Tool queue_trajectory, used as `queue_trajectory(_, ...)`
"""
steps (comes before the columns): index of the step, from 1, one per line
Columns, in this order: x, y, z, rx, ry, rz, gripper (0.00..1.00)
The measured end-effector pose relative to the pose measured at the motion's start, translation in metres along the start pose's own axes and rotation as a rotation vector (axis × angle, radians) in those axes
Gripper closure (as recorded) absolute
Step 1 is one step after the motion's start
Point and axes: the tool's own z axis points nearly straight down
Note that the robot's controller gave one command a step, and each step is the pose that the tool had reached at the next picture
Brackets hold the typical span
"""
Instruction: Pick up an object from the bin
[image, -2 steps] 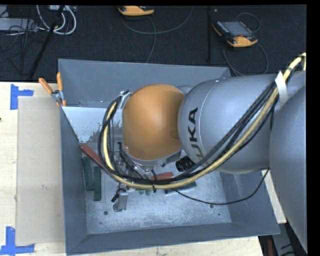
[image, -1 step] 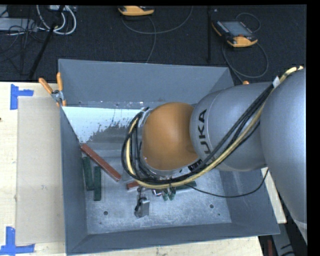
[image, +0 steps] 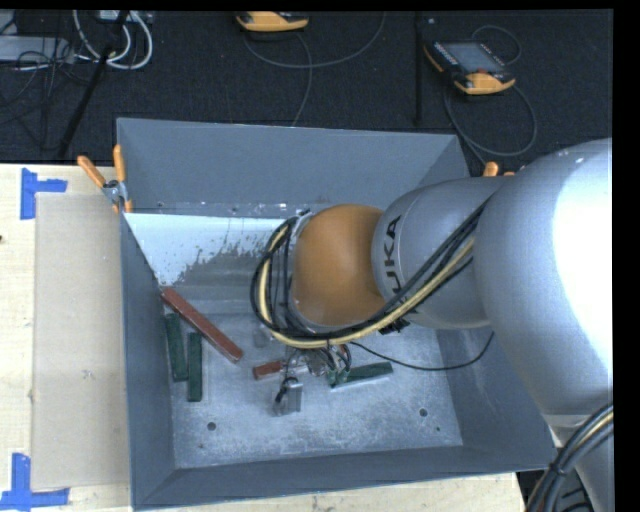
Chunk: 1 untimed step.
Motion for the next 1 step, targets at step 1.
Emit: queue_trajectory(1,0.0032,-0.0511,-0.0309,0.000,-0.005,-0.121,0.00)
